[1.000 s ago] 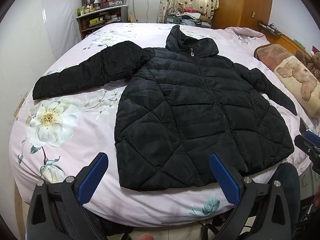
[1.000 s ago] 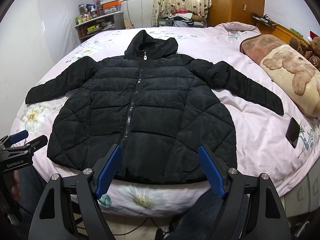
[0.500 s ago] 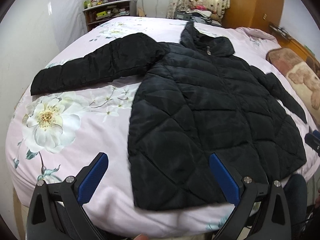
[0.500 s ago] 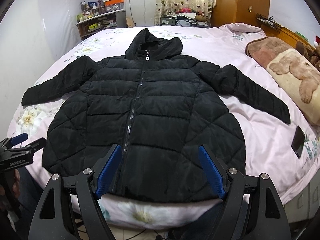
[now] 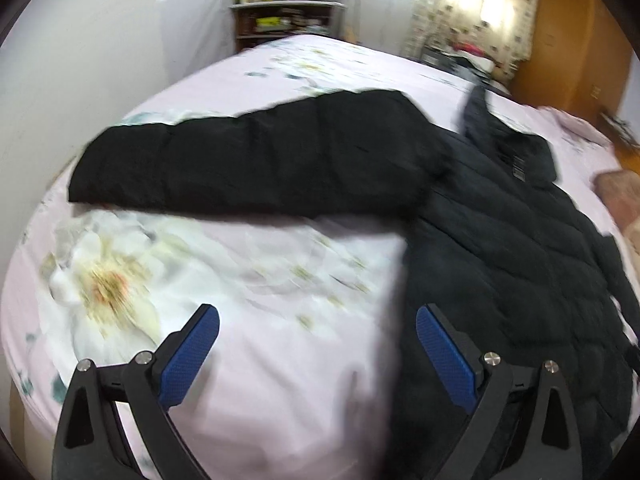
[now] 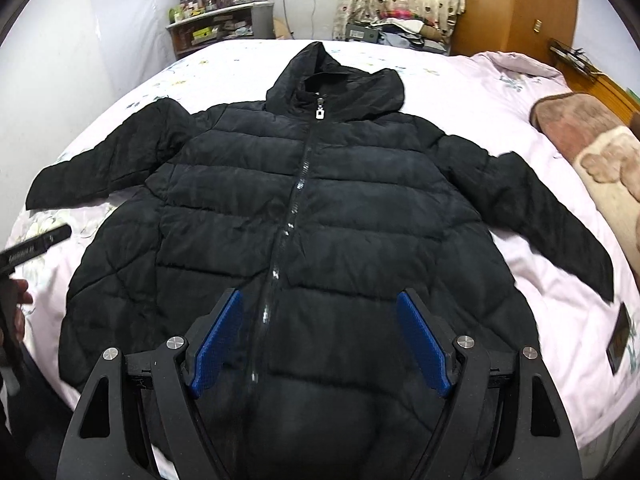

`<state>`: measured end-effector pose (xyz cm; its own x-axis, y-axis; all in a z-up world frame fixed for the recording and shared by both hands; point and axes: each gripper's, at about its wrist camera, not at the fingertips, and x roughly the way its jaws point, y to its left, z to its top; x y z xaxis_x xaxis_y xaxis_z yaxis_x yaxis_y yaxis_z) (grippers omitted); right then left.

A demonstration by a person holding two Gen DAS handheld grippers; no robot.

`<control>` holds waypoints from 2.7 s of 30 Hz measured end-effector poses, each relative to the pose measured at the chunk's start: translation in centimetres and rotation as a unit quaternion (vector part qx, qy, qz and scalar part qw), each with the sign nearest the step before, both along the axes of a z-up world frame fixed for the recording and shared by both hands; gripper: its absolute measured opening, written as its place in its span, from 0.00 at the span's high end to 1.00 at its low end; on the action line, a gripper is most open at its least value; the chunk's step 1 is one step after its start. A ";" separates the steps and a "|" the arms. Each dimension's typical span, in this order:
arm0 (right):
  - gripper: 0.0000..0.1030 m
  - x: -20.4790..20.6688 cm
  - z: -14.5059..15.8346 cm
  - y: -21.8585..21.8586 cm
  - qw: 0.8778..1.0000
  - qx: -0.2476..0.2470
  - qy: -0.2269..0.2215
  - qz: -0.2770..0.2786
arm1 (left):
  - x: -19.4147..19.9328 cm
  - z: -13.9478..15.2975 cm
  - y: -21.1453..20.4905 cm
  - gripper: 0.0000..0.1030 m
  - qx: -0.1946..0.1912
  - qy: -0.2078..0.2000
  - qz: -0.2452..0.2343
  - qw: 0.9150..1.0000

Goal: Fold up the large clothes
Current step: 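Grasp the sleeve nearest the left tool with the left tool and lift, then fold the held sleeve across the jacket body and open the left tool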

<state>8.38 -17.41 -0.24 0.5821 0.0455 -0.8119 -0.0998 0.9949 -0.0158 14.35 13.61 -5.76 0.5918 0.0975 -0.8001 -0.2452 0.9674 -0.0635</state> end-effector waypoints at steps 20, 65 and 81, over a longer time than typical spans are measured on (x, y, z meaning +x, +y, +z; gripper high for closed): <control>0.24 7.0 -4.4 0.2 0.999 -0.024 0.028 -0.001 | 6.4 -4.5 14.4 0.10 -0.039 -0.029 0.169 0.984; 0.24 0.5 -4.2 -14.2 0.989 0.019 0.020 -0.145 | 15.8 3.4 -24.6 0.90 -0.165 -0.024 -0.310 0.936; 0.24 6.6 -1.0 -11.4 0.994 0.026 -0.037 -0.096 | 15.2 7.6 -14.5 0.33 -0.115 -0.099 -0.258 0.954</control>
